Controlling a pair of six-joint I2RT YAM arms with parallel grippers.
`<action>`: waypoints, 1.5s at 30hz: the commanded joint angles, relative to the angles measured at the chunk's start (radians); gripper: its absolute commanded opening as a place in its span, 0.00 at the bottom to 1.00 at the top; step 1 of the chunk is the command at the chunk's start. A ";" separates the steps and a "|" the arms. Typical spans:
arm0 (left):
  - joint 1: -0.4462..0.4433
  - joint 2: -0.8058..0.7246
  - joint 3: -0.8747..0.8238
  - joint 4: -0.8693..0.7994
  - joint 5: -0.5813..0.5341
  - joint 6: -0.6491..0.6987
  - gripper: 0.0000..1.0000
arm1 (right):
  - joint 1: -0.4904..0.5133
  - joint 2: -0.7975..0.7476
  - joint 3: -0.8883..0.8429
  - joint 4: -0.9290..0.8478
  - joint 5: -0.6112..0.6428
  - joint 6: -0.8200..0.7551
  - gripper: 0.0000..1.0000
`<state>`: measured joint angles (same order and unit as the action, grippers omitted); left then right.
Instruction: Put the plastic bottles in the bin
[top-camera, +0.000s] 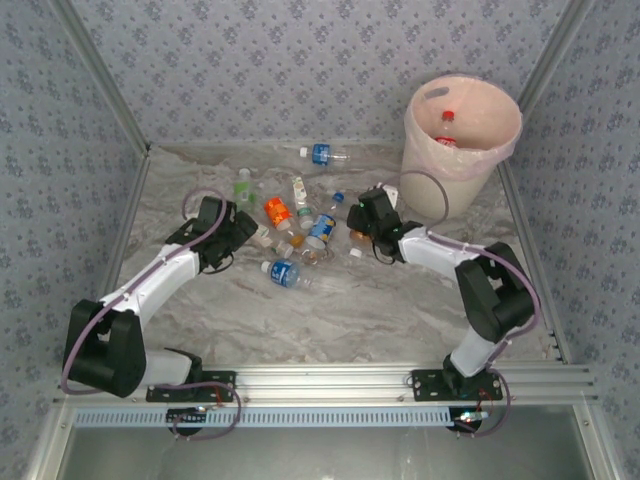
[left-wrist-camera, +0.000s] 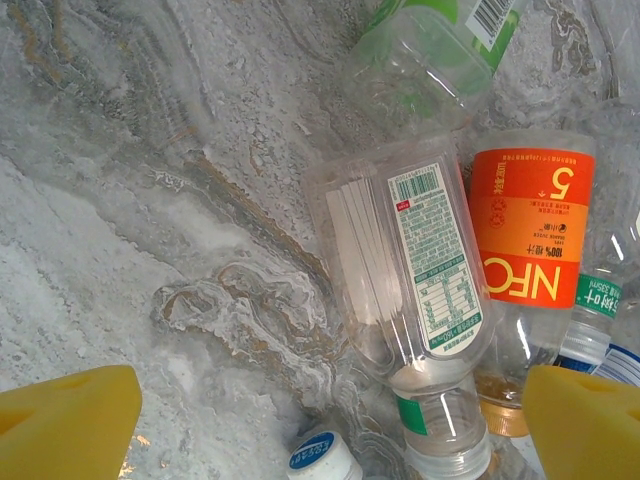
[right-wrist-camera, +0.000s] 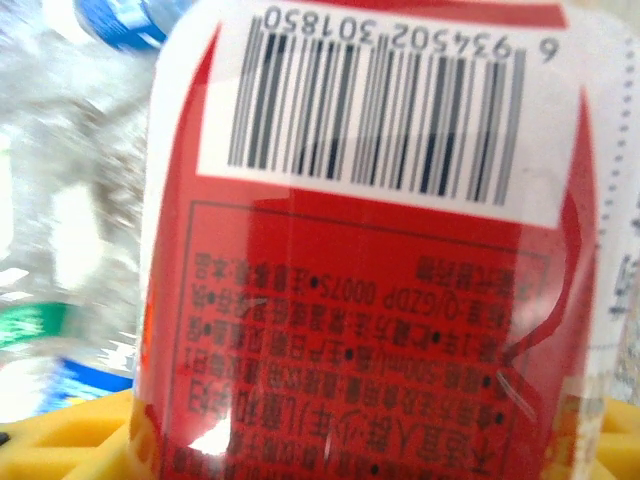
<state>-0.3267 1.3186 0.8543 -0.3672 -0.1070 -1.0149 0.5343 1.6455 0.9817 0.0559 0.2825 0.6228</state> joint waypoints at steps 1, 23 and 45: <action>0.008 0.007 0.029 -0.004 0.018 0.006 0.98 | 0.001 -0.082 0.000 0.100 -0.028 -0.113 0.52; 0.008 0.009 0.038 -0.004 0.029 0.010 0.98 | -0.141 -0.256 0.392 0.059 -0.175 -0.433 0.50; 0.008 -0.067 -0.003 0.012 0.009 0.007 0.98 | -0.616 0.046 0.807 -0.236 -0.307 -0.588 0.57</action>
<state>-0.3271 1.2934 0.8654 -0.3637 -0.0902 -1.0145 -0.0437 1.6691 1.7359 -0.1204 0.0132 0.0757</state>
